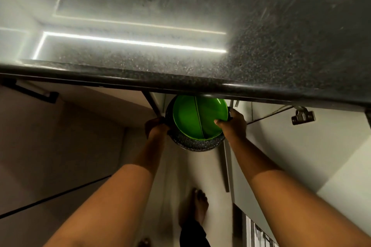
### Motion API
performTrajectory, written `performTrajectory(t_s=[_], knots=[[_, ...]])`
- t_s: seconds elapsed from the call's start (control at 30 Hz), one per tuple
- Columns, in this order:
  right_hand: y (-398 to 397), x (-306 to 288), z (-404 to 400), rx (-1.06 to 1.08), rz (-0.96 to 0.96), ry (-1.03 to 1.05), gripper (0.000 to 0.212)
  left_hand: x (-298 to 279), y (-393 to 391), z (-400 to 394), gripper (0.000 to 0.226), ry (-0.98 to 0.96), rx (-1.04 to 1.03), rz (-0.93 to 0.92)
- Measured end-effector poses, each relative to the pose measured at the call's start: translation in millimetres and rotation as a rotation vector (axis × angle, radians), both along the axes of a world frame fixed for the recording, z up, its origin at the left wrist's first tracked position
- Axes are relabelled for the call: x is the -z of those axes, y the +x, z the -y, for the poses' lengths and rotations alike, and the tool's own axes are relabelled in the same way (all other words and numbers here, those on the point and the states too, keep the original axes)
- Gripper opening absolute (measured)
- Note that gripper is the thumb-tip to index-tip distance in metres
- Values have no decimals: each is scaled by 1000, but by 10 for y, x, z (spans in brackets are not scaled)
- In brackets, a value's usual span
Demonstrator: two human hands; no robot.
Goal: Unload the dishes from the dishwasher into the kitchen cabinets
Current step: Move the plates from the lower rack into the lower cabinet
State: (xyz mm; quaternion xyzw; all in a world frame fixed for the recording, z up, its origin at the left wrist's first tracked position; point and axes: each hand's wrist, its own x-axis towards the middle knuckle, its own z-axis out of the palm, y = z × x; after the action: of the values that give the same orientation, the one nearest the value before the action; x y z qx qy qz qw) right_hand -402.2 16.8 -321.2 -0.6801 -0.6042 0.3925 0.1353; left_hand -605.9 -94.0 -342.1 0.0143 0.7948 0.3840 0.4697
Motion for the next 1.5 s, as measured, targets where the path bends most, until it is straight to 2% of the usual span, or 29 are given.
performTrajectory(t_s=[0.13,0.23,0.33,0.53,0.63,0.73,0.77,0.83,0.93,1.0,1.07,1.23,1.3,1.5], knots=[[-73,74,-127,15,77,-18,50,110,-59,-116,32,-21,-101,125],[-141,58,-248,29,118,-19,53,68,11,-200,30,16,-230,174],[-192,76,-343,109,106,-54,58,-32,94,-163,17,88,-324,175],[-129,218,-335,70,68,-3,68,-114,246,-96,25,168,-216,195],[-66,199,-224,160,-31,66,56,-116,519,68,9,146,-160,224],[-17,113,142,168,-36,191,45,-241,830,271,24,296,-130,317],[-14,94,332,132,-14,262,46,-294,905,337,27,354,-66,286],[-12,86,768,-13,32,380,53,-328,1018,466,41,364,192,62],[75,124,1223,-462,207,466,76,-225,1083,640,76,185,718,-462],[130,157,1362,-686,319,467,91,-120,1082,728,81,75,1026,-704],[169,223,1435,-786,427,478,88,-11,1019,811,83,-66,1233,-852],[319,402,1491,-848,609,476,87,160,782,974,91,10,1386,-1064],[331,441,1482,-865,642,481,88,164,749,990,94,-28,1426,-1126],[180,446,1361,-853,645,440,99,84,730,823,99,-99,1451,-1072]])
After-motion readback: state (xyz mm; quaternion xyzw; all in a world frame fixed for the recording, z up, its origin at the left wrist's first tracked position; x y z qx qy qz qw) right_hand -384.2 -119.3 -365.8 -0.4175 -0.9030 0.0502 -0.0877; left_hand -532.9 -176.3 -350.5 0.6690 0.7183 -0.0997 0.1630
